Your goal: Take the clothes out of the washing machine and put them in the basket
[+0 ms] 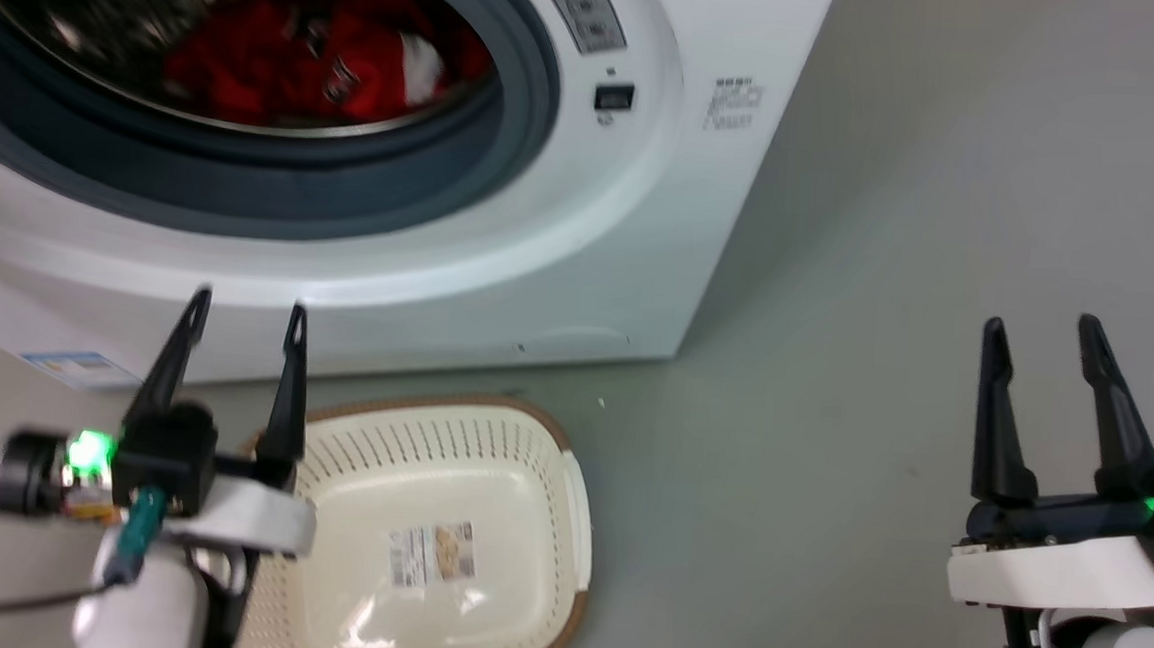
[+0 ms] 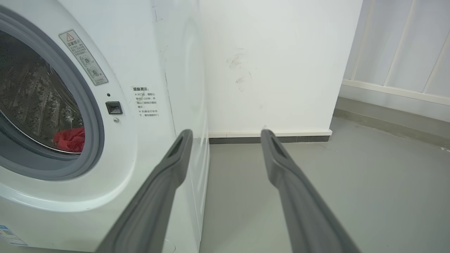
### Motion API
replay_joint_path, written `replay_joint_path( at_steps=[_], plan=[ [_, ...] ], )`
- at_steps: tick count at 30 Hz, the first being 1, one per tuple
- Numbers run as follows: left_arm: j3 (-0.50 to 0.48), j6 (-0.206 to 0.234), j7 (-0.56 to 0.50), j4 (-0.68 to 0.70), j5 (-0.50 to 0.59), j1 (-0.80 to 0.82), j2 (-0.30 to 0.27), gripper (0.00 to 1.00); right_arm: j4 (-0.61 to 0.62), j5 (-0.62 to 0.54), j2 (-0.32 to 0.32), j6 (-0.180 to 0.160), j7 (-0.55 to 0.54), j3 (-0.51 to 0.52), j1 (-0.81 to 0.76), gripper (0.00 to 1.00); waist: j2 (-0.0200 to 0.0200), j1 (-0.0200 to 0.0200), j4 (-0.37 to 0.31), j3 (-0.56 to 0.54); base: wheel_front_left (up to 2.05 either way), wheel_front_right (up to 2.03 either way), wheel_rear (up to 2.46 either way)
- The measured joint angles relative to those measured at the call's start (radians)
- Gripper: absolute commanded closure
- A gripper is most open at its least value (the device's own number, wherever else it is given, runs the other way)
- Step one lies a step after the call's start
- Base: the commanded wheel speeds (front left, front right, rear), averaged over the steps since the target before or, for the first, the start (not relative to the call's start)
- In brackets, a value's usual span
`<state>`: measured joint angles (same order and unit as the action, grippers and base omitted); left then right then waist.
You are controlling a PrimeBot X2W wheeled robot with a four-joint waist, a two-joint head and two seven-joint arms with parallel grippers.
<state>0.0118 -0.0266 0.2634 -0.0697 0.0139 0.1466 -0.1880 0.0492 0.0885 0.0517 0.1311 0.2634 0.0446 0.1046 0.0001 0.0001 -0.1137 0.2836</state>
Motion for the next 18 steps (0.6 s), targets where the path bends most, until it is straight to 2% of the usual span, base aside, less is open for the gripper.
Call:
replay_joint_path(
  at_steps=[8, 13, 18],
  plan=[
    [-0.032, -0.053, -0.020, -0.249, 0.016, 0.393, -0.180, 0.00, 0.031, 0.020, 0.000, 0.000, 0.000, -0.028, 0.071, 0.00, -0.0001, 0.0001, -0.057, 0.197, 0.00, 0.00, 0.00],
    [0.006, -0.087, -0.195, -0.396, 0.034, 0.712, -0.291, 0.00, 0.035, 0.045, 0.000, 0.000, 0.000, -0.059, 0.101, 0.00, -0.0001, 0.0001, -0.091, 0.313, 0.00, 0.00, 0.00],
    [0.092, -0.099, -0.411, -0.516, 0.074, 0.983, -0.387, 0.00, 0.050, 0.072, 0.000, 0.000, 0.000, -0.089, 0.130, 0.00, 0.0000, 0.0002, -0.124, 0.414, 0.00, 0.00, 0.00]
  ],
)
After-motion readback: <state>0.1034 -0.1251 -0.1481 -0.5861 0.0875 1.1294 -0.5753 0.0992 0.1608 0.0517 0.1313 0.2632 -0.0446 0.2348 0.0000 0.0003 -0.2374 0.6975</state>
